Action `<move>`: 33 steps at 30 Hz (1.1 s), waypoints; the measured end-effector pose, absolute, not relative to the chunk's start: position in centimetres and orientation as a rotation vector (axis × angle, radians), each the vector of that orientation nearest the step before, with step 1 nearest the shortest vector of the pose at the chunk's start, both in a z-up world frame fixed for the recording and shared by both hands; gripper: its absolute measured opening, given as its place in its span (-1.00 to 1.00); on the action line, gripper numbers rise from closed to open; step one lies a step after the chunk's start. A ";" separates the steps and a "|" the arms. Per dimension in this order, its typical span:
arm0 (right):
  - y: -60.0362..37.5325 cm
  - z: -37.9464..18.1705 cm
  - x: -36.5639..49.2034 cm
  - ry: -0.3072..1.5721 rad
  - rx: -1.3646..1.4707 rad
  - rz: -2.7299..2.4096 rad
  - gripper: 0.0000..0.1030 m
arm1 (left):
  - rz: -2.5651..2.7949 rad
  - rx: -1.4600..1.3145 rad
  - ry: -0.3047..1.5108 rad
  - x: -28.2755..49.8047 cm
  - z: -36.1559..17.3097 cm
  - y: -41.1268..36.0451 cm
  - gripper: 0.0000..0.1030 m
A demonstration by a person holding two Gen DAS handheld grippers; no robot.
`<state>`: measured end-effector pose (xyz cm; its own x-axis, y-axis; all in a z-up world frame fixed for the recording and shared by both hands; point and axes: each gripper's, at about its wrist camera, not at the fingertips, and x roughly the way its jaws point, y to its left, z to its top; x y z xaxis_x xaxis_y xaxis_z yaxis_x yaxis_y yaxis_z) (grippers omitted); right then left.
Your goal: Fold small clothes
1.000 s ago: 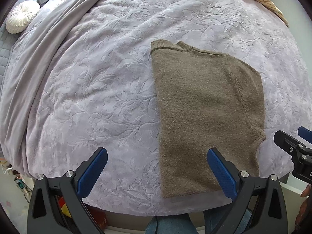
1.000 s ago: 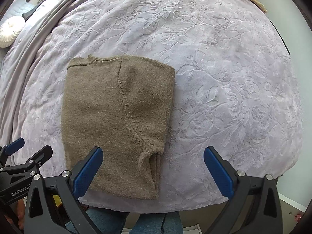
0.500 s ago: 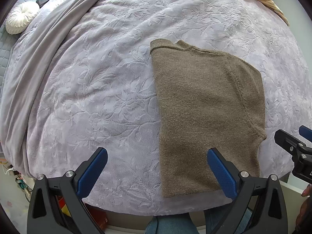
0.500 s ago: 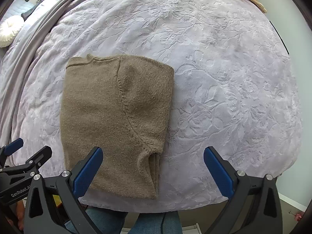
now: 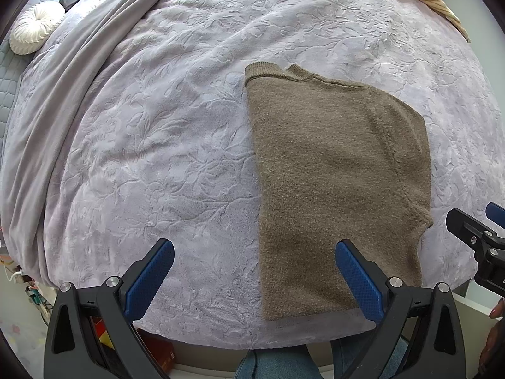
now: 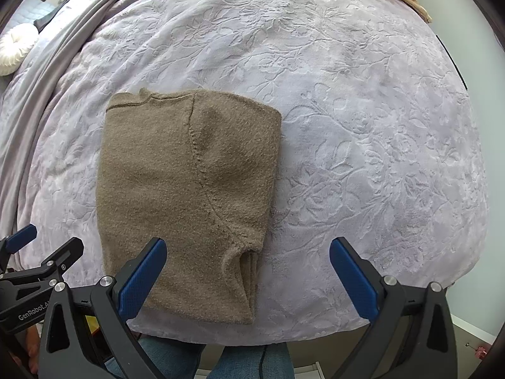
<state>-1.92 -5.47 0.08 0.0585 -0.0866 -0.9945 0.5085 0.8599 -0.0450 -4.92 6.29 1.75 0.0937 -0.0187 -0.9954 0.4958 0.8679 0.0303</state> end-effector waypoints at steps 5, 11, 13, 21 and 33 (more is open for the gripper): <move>-5.5 0.1 -1.9 1.451 0.358 -0.466 0.99 | -0.398 0.412 1.434 -4.8 1.7 6.4 0.99; -5.6 0.1 -2.0 1.449 0.362 -0.466 0.99 | -0.401 0.424 1.427 -5.0 1.7 6.3 0.99; -5.6 0.1 -2.0 1.450 0.360 -0.467 0.99 | -0.402 0.427 1.426 -5.0 1.7 6.4 0.99; -5.4 0.0 -2.1 1.448 0.366 -0.476 0.99 | -0.398 0.426 1.426 -5.0 1.7 6.3 0.99; -5.3 0.0 -2.0 1.450 0.368 -0.478 0.99 | -0.397 0.426 1.429 -5.0 1.7 6.3 0.99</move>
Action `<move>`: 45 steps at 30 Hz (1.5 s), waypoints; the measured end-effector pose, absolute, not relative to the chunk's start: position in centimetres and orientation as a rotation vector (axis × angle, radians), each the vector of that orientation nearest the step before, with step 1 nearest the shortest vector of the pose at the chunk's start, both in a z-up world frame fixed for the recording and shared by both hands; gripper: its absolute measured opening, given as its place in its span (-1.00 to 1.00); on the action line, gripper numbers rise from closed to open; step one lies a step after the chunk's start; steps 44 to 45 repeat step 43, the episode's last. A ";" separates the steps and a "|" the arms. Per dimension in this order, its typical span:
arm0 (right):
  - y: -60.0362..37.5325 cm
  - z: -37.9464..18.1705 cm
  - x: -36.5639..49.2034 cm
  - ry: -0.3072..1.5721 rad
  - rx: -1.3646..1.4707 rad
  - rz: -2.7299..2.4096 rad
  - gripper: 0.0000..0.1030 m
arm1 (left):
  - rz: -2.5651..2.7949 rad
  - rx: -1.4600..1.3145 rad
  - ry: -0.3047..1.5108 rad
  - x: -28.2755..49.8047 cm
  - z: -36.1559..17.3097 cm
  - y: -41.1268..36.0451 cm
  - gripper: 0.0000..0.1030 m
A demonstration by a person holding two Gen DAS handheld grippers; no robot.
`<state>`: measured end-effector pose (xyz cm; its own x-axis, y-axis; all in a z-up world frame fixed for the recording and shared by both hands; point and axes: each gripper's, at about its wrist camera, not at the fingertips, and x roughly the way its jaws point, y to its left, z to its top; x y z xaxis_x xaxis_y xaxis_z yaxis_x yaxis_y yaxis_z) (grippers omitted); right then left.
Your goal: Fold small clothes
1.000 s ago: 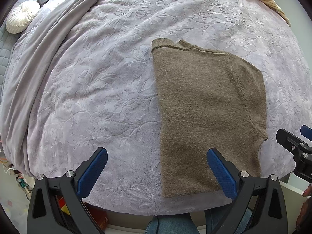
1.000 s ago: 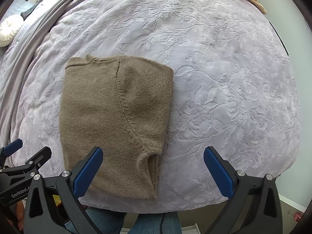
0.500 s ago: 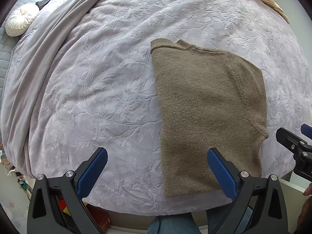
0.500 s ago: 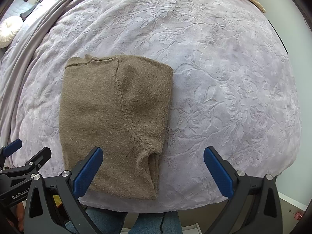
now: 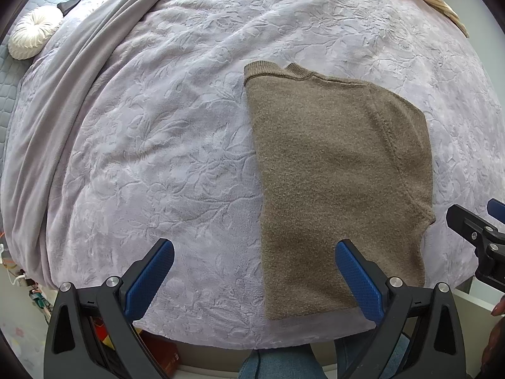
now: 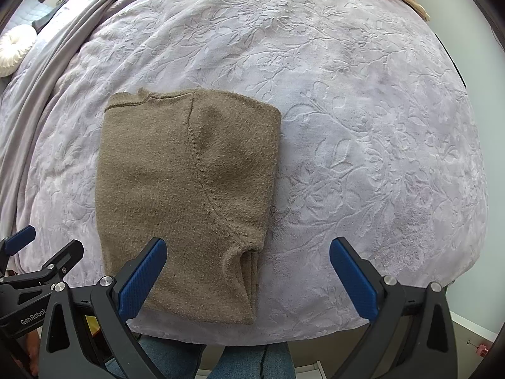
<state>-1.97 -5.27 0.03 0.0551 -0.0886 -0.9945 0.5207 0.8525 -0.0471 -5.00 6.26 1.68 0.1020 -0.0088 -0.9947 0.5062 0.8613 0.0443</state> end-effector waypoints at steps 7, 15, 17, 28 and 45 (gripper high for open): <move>-5.3 0.0 -1.8 1.451 0.367 -0.479 0.99 | -0.397 0.427 1.428 -4.9 1.6 6.2 0.99; -5.2 0.0 -1.8 1.452 0.367 -0.481 0.99 | -0.408 0.492 1.392 -5.1 1.7 5.9 0.99; -5.3 0.0 -1.9 1.451 0.366 -0.481 0.99 | -0.414 0.491 1.391 -5.1 1.7 5.9 0.99; -5.4 -0.1 -1.8 1.455 0.362 -0.481 0.99 | -0.408 0.496 1.376 -5.1 1.8 5.9 0.99; -5.0 -0.5 -1.9 1.471 0.359 -0.483 0.99 | -0.424 0.466 1.368 -5.0 2.1 6.3 0.99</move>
